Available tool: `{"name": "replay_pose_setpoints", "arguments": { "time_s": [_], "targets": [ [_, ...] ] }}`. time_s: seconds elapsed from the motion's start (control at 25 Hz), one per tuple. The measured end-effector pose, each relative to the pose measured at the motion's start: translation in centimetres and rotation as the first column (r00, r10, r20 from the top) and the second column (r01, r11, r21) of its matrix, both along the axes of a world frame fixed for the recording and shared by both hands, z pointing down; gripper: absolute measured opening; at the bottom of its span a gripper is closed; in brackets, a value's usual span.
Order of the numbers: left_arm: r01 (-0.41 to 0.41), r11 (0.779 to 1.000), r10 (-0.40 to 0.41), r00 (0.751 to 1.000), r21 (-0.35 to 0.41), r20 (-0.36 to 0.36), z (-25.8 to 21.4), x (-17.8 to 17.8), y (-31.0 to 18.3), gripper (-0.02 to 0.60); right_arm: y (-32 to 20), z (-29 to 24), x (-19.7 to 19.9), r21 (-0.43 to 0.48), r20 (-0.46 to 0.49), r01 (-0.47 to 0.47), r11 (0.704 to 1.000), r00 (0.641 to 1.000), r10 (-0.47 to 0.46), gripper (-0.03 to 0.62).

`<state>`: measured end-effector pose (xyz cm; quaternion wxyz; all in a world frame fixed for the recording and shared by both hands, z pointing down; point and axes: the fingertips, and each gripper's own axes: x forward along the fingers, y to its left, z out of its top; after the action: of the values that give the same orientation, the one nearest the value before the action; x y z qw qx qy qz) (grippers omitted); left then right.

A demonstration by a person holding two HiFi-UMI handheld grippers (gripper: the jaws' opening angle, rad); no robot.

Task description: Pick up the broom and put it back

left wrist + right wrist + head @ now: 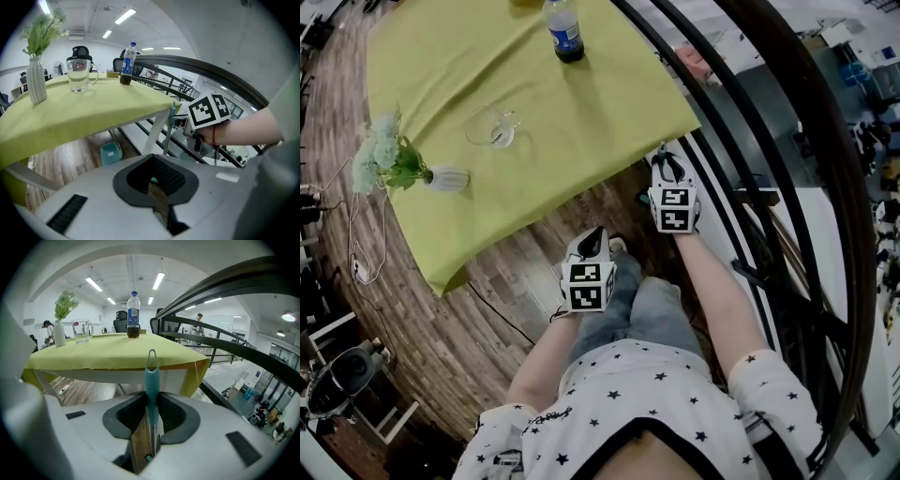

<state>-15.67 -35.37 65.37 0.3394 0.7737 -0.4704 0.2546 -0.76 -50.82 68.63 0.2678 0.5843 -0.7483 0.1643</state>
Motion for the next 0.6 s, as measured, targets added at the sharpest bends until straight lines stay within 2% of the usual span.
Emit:
{"name": "replay_pose_setpoints", "arguments": {
  "time_s": [0.6],
  "targets": [
    [0.015,1.0,-0.015,1.0,0.006,-0.007,-0.42,-0.51,-0.77,0.011,-1.02,0.53,-0.02,-0.032,-0.015,-0.012,0.999,1.0,0.012,0.081]
  ]
}}
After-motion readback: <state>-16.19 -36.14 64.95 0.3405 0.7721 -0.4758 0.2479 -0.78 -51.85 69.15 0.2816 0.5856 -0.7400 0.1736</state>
